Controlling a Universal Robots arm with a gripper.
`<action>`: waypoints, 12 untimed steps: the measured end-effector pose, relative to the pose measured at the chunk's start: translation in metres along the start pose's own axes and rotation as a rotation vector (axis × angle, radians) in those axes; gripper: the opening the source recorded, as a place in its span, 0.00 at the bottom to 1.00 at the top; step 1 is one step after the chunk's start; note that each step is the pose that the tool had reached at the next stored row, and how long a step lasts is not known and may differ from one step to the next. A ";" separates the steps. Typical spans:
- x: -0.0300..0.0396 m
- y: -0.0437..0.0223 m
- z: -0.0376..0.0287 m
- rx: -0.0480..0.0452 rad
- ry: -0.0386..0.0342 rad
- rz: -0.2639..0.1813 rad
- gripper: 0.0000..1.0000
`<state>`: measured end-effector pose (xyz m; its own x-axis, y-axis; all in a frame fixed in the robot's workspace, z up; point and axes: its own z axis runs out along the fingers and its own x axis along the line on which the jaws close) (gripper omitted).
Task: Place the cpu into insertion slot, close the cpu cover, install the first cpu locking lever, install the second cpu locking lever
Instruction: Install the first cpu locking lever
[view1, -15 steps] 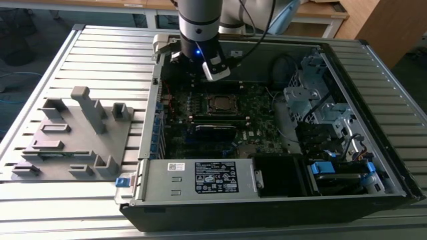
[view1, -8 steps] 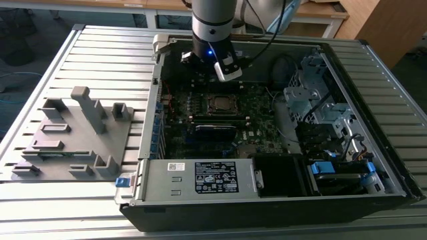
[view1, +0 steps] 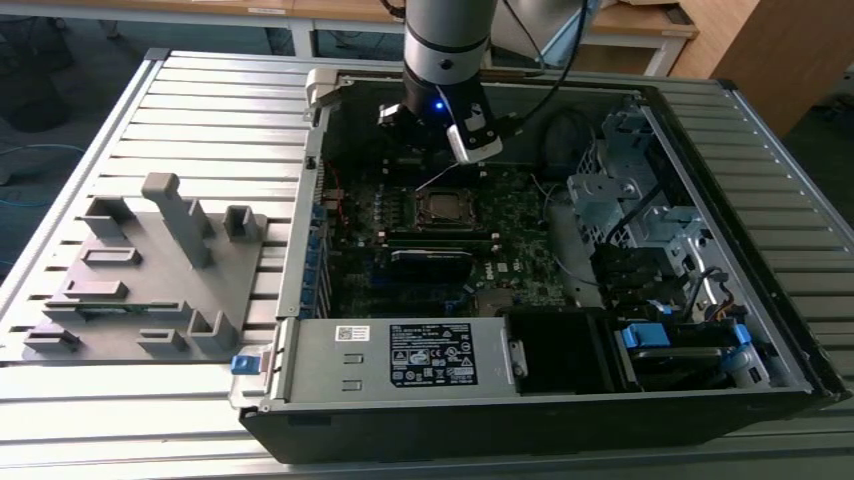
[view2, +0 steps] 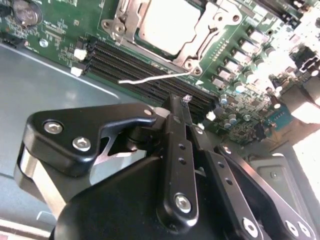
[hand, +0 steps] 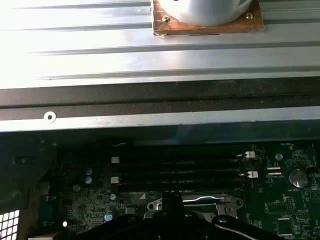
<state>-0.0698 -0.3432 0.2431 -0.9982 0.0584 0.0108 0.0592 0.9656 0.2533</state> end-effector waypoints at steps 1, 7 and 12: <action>0.0000 0.0000 0.0000 0.0002 0.0001 0.000 0.10; -0.0004 -0.0003 0.0011 0.0121 -0.0017 0.004 0.10; -0.0004 -0.0003 0.0015 0.0121 -0.0025 0.007 0.10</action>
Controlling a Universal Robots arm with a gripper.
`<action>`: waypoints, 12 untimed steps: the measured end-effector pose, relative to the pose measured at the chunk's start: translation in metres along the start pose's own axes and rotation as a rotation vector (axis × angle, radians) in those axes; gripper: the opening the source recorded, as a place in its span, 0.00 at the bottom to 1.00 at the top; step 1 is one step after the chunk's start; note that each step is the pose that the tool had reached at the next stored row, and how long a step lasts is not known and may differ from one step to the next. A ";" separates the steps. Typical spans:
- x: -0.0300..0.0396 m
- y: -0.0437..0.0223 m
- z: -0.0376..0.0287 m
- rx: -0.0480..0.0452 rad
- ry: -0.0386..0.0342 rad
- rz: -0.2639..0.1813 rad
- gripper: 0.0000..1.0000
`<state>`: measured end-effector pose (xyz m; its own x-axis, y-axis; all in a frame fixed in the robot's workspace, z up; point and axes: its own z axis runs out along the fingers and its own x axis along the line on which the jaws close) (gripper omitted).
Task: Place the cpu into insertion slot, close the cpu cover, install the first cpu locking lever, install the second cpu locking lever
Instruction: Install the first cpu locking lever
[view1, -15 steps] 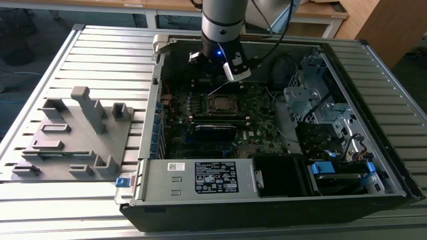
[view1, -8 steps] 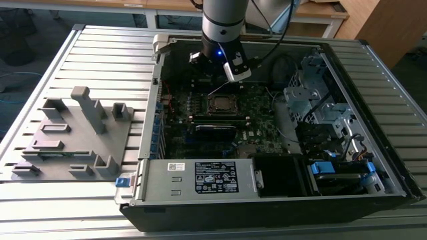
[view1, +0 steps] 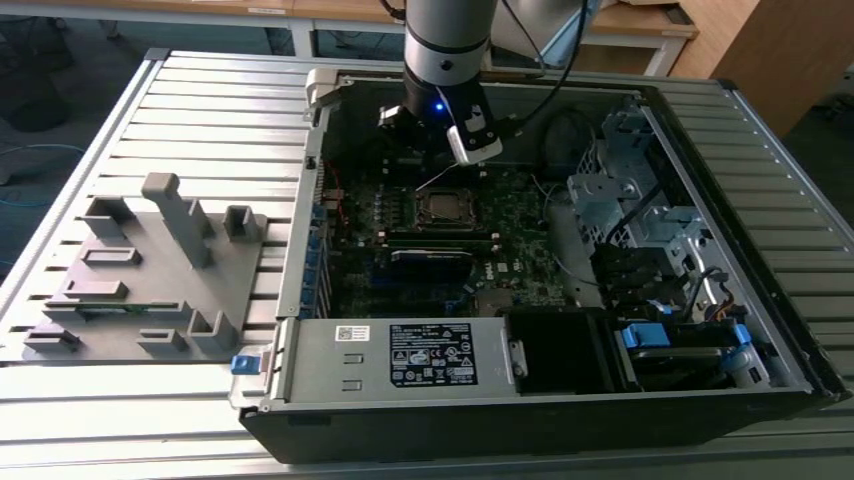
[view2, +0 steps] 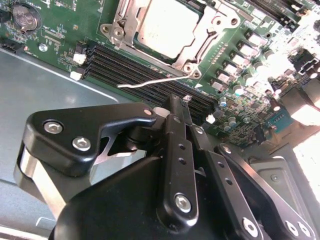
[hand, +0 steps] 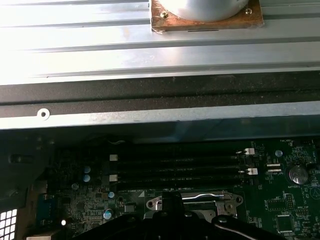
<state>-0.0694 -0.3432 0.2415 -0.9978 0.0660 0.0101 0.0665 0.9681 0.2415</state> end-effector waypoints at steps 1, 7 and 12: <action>0.0000 0.0000 0.0001 0.0000 0.0000 0.000 0.10; 0.0000 -0.0001 0.0005 0.0022 -0.0001 0.000 0.10; 0.0000 -0.0001 0.0006 0.0026 -0.0002 0.000 0.10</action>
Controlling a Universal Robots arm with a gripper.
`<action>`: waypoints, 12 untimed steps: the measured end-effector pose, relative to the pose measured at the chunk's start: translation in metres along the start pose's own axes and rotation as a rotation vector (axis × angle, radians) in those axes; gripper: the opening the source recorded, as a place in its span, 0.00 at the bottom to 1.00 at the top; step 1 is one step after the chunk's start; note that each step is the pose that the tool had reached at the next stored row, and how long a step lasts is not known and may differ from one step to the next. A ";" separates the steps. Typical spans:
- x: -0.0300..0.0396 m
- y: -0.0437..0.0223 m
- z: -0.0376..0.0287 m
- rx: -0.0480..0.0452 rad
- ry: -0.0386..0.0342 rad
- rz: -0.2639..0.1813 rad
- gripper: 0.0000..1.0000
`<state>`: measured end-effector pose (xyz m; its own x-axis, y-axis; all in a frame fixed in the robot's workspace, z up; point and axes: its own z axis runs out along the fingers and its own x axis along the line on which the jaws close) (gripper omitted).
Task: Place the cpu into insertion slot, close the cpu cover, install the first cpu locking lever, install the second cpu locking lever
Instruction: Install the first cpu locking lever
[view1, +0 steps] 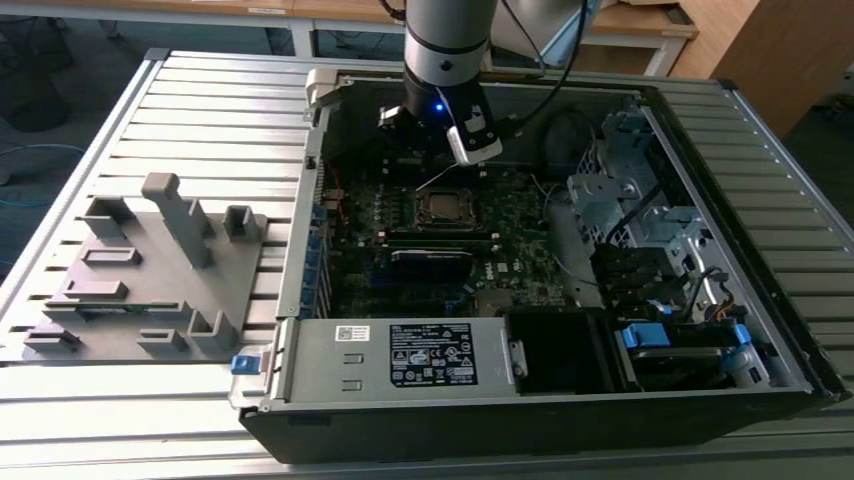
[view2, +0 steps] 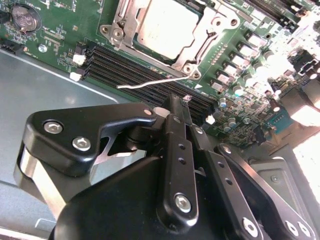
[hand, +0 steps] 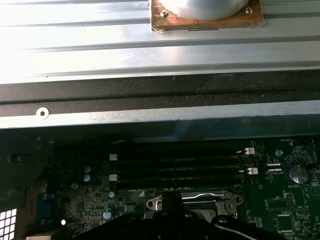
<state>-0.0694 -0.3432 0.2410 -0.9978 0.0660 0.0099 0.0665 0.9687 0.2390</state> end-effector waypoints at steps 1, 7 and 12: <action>0.0000 0.0000 0.0003 0.0016 -0.0003 0.000 0.10; 0.0000 -0.0004 0.0018 0.0139 -0.0009 0.000 0.10; -0.0037 -0.0002 0.0027 0.0147 -0.0010 0.000 0.10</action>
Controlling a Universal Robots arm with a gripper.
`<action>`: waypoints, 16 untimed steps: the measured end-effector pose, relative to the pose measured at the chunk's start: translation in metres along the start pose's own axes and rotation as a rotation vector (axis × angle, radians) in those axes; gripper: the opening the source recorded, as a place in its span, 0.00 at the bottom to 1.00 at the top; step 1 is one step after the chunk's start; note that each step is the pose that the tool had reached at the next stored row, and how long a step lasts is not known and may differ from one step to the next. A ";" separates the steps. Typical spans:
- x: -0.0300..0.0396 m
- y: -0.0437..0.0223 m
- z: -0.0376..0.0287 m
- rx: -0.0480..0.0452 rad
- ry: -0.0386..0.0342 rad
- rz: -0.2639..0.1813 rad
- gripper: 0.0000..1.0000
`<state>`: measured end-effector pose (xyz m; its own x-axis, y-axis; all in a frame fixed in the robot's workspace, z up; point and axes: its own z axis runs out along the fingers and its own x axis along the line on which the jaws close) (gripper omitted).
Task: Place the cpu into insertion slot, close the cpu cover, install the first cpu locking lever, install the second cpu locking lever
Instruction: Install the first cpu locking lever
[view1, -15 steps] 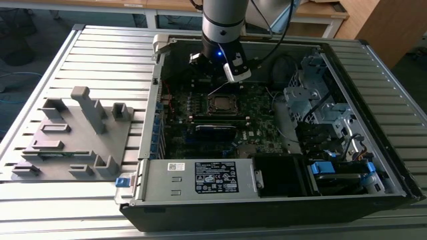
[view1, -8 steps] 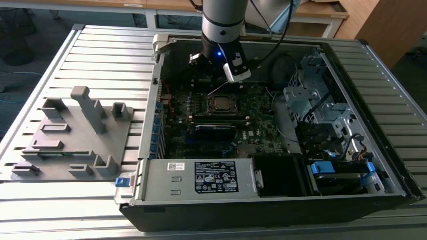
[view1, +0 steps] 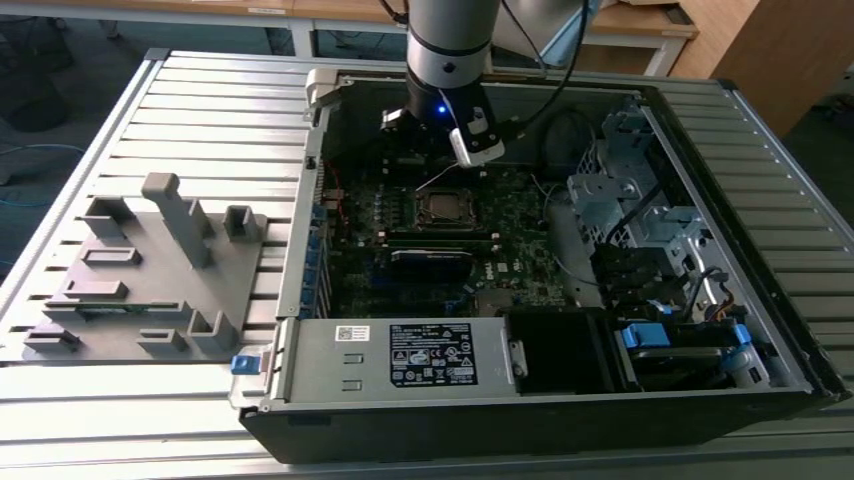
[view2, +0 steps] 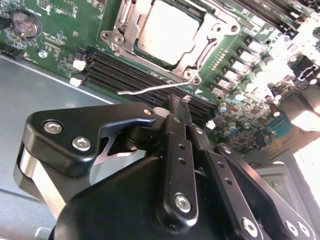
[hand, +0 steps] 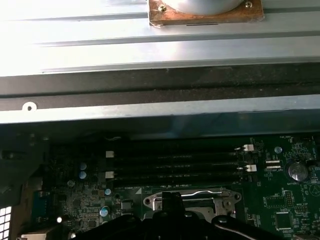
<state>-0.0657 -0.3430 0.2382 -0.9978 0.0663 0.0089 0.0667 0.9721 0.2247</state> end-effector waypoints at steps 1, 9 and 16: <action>-0.0011 0.0001 0.0002 0.0002 0.0000 0.000 0.10; -0.0028 0.0051 0.0033 0.0069 -0.0004 0.000 0.10; -0.0087 0.0067 0.0069 0.0155 -0.0010 0.000 0.10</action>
<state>-0.0565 -0.3356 0.2329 -0.9977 0.0667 0.0080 0.0669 0.9755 0.2096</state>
